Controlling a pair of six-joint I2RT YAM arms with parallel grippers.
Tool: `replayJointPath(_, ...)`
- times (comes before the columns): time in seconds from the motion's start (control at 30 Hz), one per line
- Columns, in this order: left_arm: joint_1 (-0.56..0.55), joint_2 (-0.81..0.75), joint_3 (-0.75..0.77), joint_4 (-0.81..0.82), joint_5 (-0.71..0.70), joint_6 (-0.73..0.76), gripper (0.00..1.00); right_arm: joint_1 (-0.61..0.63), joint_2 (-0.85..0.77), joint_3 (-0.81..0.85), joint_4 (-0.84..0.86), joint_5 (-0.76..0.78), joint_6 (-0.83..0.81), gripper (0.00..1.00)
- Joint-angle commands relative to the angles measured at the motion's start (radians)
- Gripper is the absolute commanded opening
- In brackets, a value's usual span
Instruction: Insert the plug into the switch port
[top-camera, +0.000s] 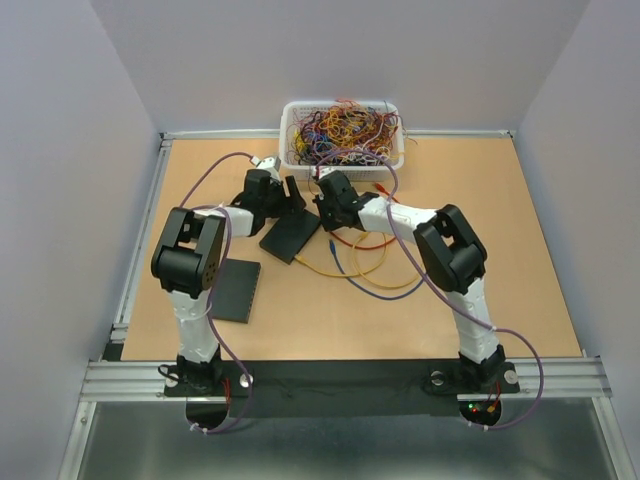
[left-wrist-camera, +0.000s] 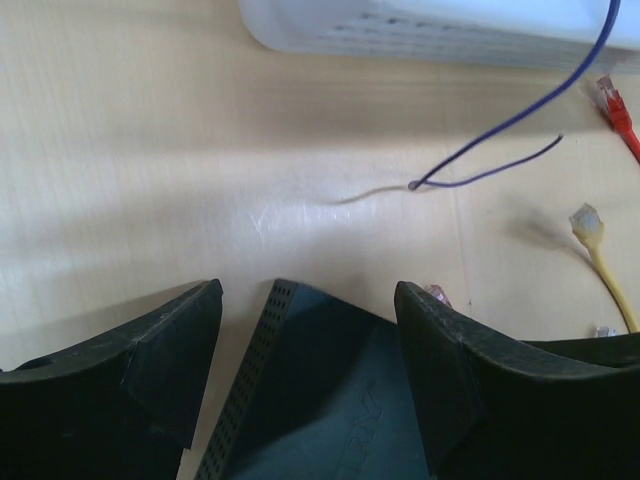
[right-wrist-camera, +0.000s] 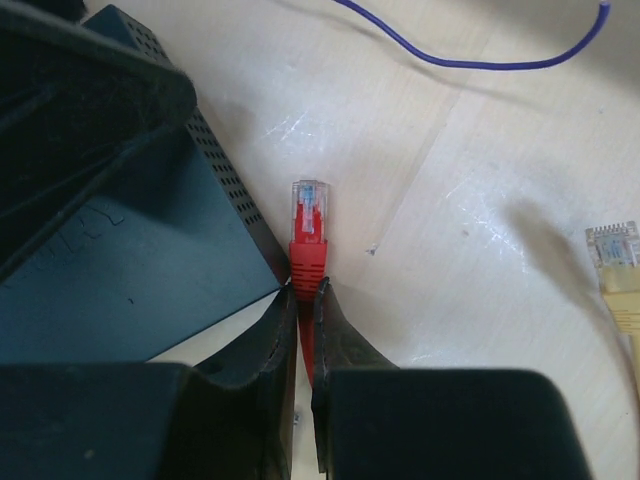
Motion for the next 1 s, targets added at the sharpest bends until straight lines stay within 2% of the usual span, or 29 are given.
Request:
replayJointPath(0.0, -0.006, -0.074, -0.092, -0.026, -0.004, -0.004, 0.81, 0.041, -0.066, -0.037, 0.028, -0.023, -0.021, 0.01)
replayJointPath(0.37, -0.006, -0.219, -0.261, 0.012, -0.007, -0.047, 0.81, 0.064, -0.151, -0.155, 0.061, -0.014, 0.022, 0.01)
replayJointPath(0.6, -0.009, -0.291, -0.338, 0.028, -0.030, -0.068, 0.81, 0.061, -0.183, -0.212, 0.045, 0.202, 0.031, 0.01)
replayJointPath(0.83, -0.009, -0.343, -0.382, 0.052, -0.046, -0.079, 0.81, 0.058, -0.253, -0.243, 0.007, 0.313, 0.027, 0.00)
replayJointPath(0.97, -0.009, -0.367, -0.405, 0.072, -0.060, -0.088, 0.80, 0.058, -0.303, -0.238, -0.019, 0.275, 0.039, 0.00)
